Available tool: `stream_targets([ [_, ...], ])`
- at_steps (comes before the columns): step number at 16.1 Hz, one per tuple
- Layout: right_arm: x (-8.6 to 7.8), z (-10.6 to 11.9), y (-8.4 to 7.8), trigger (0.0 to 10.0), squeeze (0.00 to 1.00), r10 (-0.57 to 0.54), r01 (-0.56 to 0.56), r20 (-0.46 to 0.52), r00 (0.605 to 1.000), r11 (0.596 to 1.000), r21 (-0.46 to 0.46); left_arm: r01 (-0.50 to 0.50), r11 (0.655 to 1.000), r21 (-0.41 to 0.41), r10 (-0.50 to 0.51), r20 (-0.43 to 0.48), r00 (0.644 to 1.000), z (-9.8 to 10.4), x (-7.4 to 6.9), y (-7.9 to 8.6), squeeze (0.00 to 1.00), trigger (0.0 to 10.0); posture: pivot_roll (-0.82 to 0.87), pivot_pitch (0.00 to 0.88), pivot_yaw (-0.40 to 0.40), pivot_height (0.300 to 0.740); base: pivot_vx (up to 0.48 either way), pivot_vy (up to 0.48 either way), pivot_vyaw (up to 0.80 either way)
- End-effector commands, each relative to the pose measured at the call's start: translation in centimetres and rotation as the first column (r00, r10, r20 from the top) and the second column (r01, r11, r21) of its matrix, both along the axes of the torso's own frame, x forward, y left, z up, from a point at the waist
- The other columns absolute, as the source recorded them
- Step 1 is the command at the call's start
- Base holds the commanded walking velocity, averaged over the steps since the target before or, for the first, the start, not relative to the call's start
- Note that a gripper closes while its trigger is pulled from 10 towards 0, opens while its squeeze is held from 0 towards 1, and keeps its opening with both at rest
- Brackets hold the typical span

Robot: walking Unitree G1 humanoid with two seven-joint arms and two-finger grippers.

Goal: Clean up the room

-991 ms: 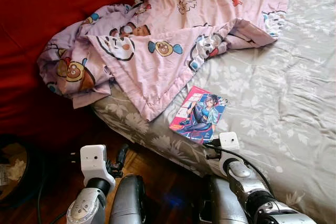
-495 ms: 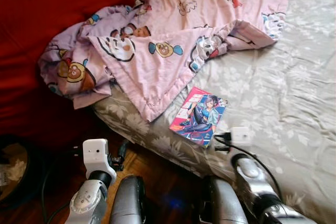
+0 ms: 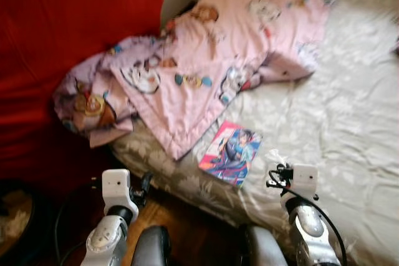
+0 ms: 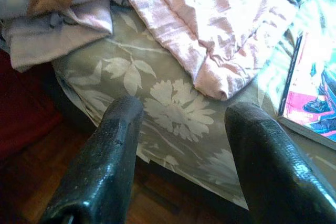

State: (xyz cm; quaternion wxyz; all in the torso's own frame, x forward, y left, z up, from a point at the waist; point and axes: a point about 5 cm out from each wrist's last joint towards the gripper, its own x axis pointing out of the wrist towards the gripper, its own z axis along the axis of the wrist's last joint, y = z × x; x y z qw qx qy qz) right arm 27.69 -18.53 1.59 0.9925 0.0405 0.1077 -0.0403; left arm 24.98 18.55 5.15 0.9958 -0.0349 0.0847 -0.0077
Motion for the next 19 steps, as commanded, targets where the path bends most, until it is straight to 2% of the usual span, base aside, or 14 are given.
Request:
stream_targets([
  [1,-1.0,-0.8,-0.2,10.0,0.0,-0.01,0.011,-0.027,1.0,0.999,0.033,-0.023,1.0,0.01,0.023,-0.023,0.999,-0.9,-0.3,0.6,0.0,10.0,0.03,0.044,-0.01,0.626,0.0,0.0,0.0],
  [4,-1.4,-1.8,-0.3,10.0,0.0,-0.016,0.018,-0.093,0.995,1.0,0.025,-0.038,0.999,0.009,0.038,-0.058,0.998,-2.1,-0.2,0.9,0.0,10.0,0.02,0.026,-0.014,0.626,0.0,0.0,0.0],
  [5,-1.7,-2.4,-0.6,10.0,0.0,-0.022,0.028,-0.13,0.991,0.999,0.043,-0.037,0.999,0.005,0.037,-0.099,0.994,-3.4,-0.2,0.9,0.0,10.0,0.02,0.016,-0.017,0.634,0.0,0.0,0.0],
  [7,-2.0,-3.3,-0.7,10.0,0.0,-0.025,0.028,-0.197,0.98,1.0,0.012,-0.023,1.0,0.008,0.024,-0.142,0.99,-4.5,-0.4,0.8,0.0,10.0,0.02,0.003,-0.022,0.649,0.0,0.0,0.0],
  [8,-2.5,-4.1,-0.5,10.0,0.0,0.008,-0.011,-0.247,0.969,1.0,-0.011,-0.031,0.999,0.011,0.032,-0.19,0.981,-5.6,-0.9,1.0,0.0,10.0,0.02,0.0,-0.021,0.664,0.0,0.0,0.0],
  [10,-3.4,-5.1,-0.5,10.0,0.0,-0.001,-0.001,-0.308,0.951,1.0,-0.006,-0.023,1.0,0.021,0.027,-0.247,0.969,-6.7,-1.3,1.2,0.0,10.0,0.03,0.0,-0.02,0.684,0.0,0.0,0.0],
  [14,-5.3,-7.1,-0.4,10.0,0.0,-0.007,-0.005,-0.449,0.893,1.0,-0.026,-0.018,0.999,0.05,0.035,-0.384,0.922,-9.4,-2.7,1.5,0.0,10.0,0.03,0.0,-0.022,0.734,0.0,0.0,0.0],
  [17,-5.9,-7.6,-0.7,10.0,0.0,-0.024,-0.001,-0.493,0.87,0.999,-0.05,-0.039,0.998,0.055,0.06,-0.468,0.882,-10.6,-3.9,1.8,0.0,10.0,0.03,0.0,-0.023,0.74,0.0,0.0,0.0],
  [19,-6.7,-8.2,-0.8,10.0,0.0,-0.041,0.02,-0.53,0.847,0.999,-0.045,-0.036,0.997,0.074,0.071,-0.543,0.837,-11.8,-5.3,1.8,0.0,10.0,0.03,0.0,-0.022,0.74,0.0,0.0,0.0],
])
